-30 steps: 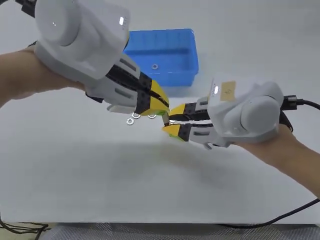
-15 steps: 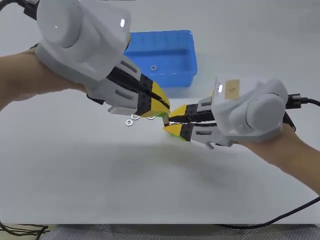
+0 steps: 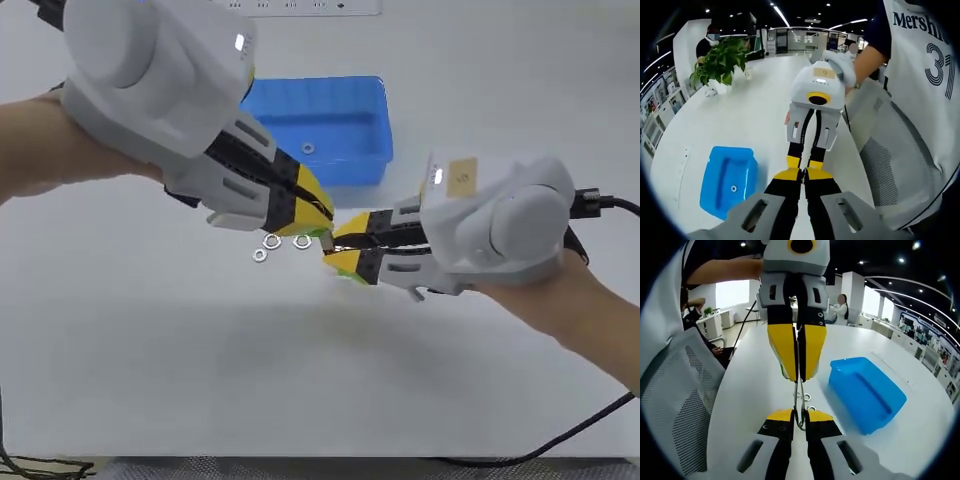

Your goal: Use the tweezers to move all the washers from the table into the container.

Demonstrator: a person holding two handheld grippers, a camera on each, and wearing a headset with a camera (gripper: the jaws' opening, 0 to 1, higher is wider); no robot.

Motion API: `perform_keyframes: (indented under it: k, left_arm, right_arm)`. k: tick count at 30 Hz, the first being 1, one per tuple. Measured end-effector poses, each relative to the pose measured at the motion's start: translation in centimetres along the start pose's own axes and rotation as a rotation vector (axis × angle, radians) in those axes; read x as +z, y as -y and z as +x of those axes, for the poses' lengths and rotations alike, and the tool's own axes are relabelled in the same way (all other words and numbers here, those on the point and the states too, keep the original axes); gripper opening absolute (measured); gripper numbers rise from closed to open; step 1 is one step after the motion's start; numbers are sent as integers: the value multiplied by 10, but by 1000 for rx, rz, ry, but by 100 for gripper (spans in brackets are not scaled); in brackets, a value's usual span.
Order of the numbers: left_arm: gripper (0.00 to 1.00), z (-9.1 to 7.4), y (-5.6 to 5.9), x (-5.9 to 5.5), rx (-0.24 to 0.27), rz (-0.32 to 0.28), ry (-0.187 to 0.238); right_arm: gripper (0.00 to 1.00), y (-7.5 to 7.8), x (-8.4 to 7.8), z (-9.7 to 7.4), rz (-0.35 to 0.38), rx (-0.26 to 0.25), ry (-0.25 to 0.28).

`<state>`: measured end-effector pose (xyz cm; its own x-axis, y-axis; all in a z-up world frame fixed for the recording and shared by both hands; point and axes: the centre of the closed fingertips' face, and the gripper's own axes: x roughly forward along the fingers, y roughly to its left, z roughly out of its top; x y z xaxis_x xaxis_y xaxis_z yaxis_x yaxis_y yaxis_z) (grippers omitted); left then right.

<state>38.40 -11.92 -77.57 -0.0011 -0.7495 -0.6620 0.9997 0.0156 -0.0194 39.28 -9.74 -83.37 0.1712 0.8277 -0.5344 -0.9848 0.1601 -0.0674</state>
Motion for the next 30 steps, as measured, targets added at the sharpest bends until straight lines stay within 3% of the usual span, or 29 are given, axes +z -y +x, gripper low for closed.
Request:
perform_keyframes:
  k: [4, 6, 13, 18, 23, 30]
  left_arm:
    - [7, -14, -1, 8, 16, 17, -8]
    - [7, -18, -5, 4, 23, 28, -10]
    - [7, -43, -17, 14, 49, 83, -25]
    - [7, -56, -32, 14, 82, 127, -58]
    - [7, -68, -49, 21, 107, 147, -69]
    - [7, -73, -73, 26, 124, 178, -83]
  right_arm:
    - [10, 3, 14, 0, -20, -9, 16]
    - [10, 5, 22, -1, -28, -14, 24]
    - [10, 17, 50, -2, -56, -44, 63]
    - [10, 34, 64, 1, -103, -66, 68]
    - [10, 48, 76, 2, -127, -83, 82]
    - [10, 73, 84, 4, -150, -103, 95]
